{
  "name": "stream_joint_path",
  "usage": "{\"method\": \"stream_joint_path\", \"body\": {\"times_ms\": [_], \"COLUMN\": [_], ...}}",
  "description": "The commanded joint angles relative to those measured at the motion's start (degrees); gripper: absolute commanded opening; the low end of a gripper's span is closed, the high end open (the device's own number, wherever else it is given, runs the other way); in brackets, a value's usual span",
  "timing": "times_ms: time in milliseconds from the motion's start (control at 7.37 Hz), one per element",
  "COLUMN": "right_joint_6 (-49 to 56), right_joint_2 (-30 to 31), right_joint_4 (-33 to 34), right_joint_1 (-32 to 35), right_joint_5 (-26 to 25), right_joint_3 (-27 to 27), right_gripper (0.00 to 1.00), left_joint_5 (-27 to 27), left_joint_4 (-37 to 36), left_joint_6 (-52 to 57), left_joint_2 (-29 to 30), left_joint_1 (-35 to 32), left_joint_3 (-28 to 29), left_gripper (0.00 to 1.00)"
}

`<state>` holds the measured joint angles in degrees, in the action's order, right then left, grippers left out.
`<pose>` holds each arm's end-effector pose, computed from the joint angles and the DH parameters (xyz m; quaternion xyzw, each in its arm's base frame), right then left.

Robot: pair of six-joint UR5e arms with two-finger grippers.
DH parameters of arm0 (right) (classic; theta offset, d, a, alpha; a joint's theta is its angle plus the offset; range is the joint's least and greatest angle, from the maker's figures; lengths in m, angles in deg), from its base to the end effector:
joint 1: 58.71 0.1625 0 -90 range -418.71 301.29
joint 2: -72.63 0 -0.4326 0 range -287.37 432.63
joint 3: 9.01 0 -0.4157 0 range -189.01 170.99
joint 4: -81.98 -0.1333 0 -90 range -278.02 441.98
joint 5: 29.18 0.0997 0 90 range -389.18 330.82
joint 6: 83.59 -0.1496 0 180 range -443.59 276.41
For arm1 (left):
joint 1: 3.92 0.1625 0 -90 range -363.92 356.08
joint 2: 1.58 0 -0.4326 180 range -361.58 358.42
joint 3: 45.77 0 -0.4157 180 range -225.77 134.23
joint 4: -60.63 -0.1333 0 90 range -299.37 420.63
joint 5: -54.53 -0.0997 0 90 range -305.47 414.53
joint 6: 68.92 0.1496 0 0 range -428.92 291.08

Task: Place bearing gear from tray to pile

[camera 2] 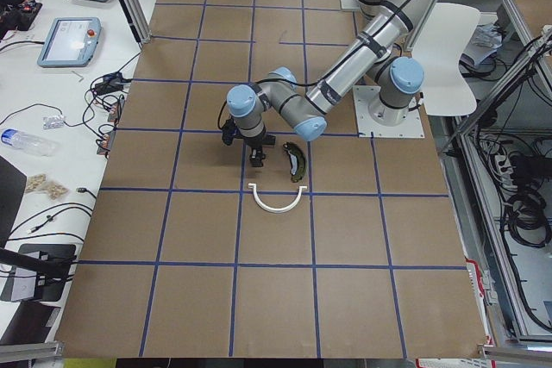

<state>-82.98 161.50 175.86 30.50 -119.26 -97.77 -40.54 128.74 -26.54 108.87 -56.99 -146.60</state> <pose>0.1257 -0.5359 0.4535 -0.0016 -0.9994 0.0348 0.0011 0.2528 -0.5362 0.1887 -0.0510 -0.9944 -0.0911 0.0182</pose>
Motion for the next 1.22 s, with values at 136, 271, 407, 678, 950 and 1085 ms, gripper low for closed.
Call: {"method": "stream_joint_path", "body": {"times_ms": [136,271,407,678,950,1085], "right_joint_6": [0.0,0.0,0.0,0.0,0.0,0.0], "right_joint_2": [0.0,0.0,0.0,0.0,0.0,0.0], "right_joint_4": [0.1,0.1,0.1,0.0,0.0,0.1], "right_joint_1": [-0.1,-0.1,-0.1,-0.1,-0.2,-0.2], "right_joint_5": [0.1,0.0,0.0,0.0,0.0,0.1], "right_joint_3": [0.0,0.0,0.0,0.0,0.0,0.0], "right_gripper": [1.00,1.00,1.00,1.00,1.00,1.00], "left_joint_5": [0.2,0.4,0.7,1.6,3.7,3.2], "left_joint_4": [19.9,19.9,20.0,20.0,20.0,20.2], "left_joint_6": [-3.3,-4.1,-7.2,-17.9,-26.9,-28.0], "left_joint_2": [0.3,-1.4,-2.9,-6.8,-9.6,-11.1], "left_joint_1": [-5.5,-11.3,-15.4,-21.0,-28.9,-31.1], "left_joint_3": [17.4,17.9,18.0,17.3,16.9,16.1], "left_gripper": [1.00,1.00,1.00,1.00,1.00,1.00]}}
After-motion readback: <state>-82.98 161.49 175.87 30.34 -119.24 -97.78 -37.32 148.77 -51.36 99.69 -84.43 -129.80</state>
